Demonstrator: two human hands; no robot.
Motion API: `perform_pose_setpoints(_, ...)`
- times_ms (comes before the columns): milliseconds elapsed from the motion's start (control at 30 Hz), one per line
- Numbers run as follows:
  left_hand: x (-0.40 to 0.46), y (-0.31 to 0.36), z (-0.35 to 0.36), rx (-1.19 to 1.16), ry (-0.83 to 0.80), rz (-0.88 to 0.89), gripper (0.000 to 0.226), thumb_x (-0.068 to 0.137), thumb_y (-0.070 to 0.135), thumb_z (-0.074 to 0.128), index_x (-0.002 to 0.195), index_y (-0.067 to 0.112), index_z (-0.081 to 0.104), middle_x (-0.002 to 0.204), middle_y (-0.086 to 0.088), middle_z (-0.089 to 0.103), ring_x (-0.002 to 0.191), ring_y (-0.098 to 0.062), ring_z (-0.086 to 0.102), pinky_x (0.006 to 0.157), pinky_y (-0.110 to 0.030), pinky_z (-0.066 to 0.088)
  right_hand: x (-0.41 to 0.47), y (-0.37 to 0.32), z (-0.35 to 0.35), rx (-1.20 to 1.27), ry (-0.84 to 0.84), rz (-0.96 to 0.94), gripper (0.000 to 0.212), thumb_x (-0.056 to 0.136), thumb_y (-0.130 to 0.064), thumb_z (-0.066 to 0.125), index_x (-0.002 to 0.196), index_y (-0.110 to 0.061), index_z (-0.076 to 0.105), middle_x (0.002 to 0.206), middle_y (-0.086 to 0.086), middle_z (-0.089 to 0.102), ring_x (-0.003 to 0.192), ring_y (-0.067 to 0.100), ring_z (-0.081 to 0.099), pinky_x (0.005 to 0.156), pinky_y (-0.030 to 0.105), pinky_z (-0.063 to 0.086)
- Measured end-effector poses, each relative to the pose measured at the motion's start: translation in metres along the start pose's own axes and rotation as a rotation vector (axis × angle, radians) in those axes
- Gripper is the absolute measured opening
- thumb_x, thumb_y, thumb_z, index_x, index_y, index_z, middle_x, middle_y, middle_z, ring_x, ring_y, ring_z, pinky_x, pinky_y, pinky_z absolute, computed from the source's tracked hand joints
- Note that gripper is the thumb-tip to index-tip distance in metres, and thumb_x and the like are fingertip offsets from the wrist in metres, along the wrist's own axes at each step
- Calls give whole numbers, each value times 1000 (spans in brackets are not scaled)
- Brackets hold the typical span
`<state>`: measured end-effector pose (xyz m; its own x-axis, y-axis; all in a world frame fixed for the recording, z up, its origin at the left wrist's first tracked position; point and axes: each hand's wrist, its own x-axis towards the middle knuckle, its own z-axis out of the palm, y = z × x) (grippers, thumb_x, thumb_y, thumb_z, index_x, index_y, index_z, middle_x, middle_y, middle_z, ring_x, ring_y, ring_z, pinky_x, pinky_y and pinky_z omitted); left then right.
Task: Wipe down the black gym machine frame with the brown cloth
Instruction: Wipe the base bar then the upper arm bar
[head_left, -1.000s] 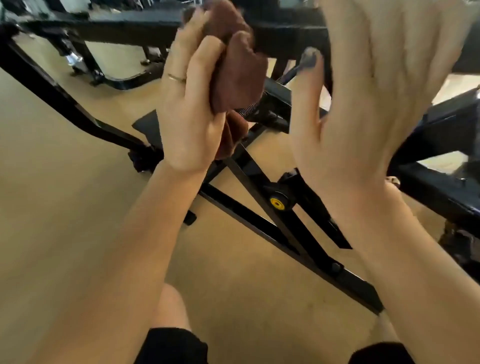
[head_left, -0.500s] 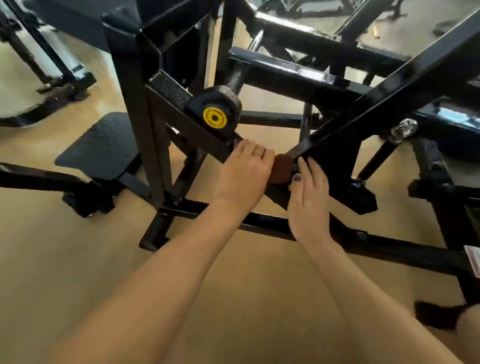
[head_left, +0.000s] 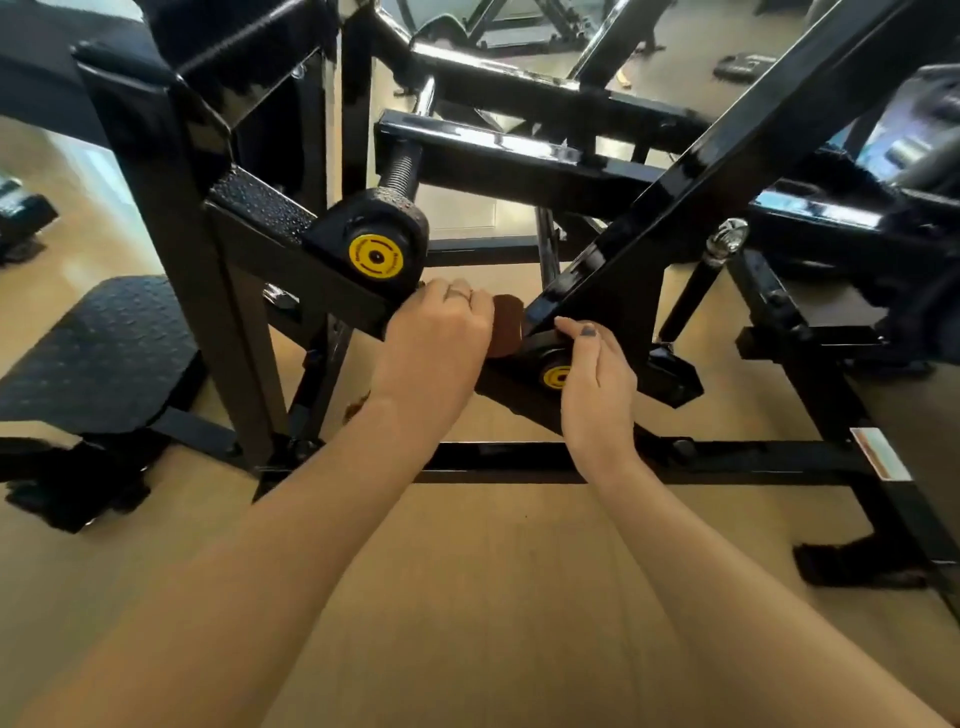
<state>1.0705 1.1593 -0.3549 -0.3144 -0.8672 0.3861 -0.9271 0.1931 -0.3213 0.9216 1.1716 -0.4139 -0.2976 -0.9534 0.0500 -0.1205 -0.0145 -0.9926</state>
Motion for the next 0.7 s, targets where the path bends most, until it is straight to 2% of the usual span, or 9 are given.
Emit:
perform_pose_setpoints(33,-4,12,5,-24,-33,8,26,86,7,72,112,9,66,105,-14,71,98,-30,67,84,-38,57,0,-1,3,36,26,7,38,112,-33,33,130,-24,65,130,-6,61,118,1,54,86,-1,42)
perform_pose_setpoints(133,-22,43,21,-128,-68,41,38,85,18,78,120,9,66,117,-14,71,113,-29,66,98,-39,54,3,3,5,92,27,18,39,112,-39,30,126,-28,65,120,-6,62,111,7,59,96,24,56)
perform_pose_setpoints(167,-23,43,23,-150,-57,33,41,85,18,79,121,8,65,120,-14,70,116,-29,65,101,-40,53,4,4,3,98,19,23,40,112,-40,30,126,-29,65,117,-6,62,111,8,60,96,28,57)
perform_pose_setpoints(300,-16,20,9,-129,-13,54,38,82,9,78,118,9,67,114,-11,71,109,-28,65,94,-38,54,7,4,-8,100,-14,29,42,112,-38,29,127,-28,67,119,-4,66,116,11,60,100,32,56)
perform_pose_setpoints(400,0,12,-7,-146,-35,-225,39,86,14,76,123,9,65,115,-12,71,107,-30,67,87,-40,57,9,5,-15,127,-11,87,43,112,-37,29,126,-29,69,122,-5,68,116,8,61,96,22,54)
perform_pose_setpoints(500,11,47,-4,-547,-92,-371,38,97,31,66,132,17,59,117,-6,69,106,-28,66,94,-46,57,22,0,-21,292,26,241,50,113,-39,25,122,-24,71,115,-6,72,108,6,63,84,14,50)
perform_pose_setpoints(567,11,80,3,-698,-158,-350,45,99,39,60,139,21,53,125,-2,65,110,-25,64,97,-46,55,29,1,-25,368,21,296,53,112,-41,23,122,-21,71,112,-7,75,109,8,64,87,19,46)
perform_pose_setpoints(633,9,96,15,-725,-84,-368,50,99,40,61,144,20,50,135,-1,60,118,-24,60,100,-42,53,30,4,-28,399,-21,321,52,112,-44,22,120,-25,70,113,-8,75,113,10,63,86,23,43)
perform_pose_setpoints(700,7,100,24,-697,-13,-345,54,96,34,67,145,19,50,142,-2,56,125,-23,57,105,-40,50,29,6,-31,419,-64,350,47,111,-48,25,118,-30,68,115,-7,73,115,13,61,93,30,44)
